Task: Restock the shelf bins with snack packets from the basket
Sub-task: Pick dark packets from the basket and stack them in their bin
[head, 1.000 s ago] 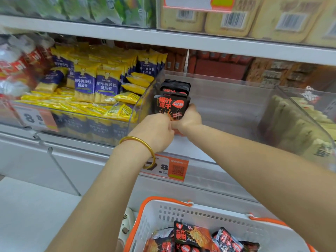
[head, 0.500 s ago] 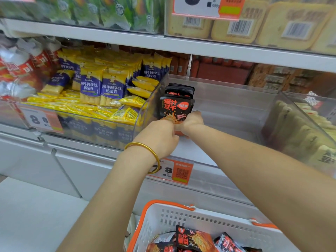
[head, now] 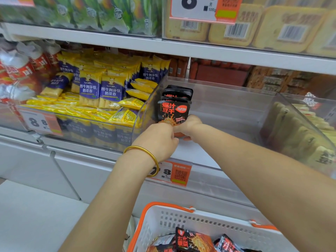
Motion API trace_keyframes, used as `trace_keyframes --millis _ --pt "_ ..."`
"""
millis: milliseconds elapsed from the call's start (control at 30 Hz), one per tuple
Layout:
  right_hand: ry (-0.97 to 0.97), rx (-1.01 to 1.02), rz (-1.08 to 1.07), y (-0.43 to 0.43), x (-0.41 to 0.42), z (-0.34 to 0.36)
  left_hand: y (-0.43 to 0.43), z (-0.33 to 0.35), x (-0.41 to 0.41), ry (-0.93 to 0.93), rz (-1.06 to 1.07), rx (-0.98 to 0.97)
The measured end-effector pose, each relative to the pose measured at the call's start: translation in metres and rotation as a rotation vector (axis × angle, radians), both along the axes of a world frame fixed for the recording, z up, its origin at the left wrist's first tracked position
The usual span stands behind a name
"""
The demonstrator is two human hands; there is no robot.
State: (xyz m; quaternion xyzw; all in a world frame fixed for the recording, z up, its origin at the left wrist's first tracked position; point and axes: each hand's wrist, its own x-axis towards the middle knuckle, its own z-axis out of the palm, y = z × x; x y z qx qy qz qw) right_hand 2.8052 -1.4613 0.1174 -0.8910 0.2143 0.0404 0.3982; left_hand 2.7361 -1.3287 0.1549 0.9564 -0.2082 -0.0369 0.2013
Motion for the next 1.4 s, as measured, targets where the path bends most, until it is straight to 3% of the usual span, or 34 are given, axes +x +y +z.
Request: trace_keyframes --millis 367,1168,1302,1402 --pt "-0.084 0.224 -0.082 0.001 0.003 -0.001 0.001 0.003 -0.002 0.011 -0.004 -0.02" --pt "0.009 0.059 -0.043 -0.003 -0.013 0.012 0.0 0.004 -0.006 -0.035 0.024 -0.047" --pt "-0.011 0.064 -0.008 -0.004 -0.033 0.034 0.003 0.003 -0.009 -0.156 0.025 -0.089" --pt "-0.161 -0.012 0.028 -0.006 -0.07 0.063 0.007 0.007 -0.023 -0.406 0.003 -0.29"
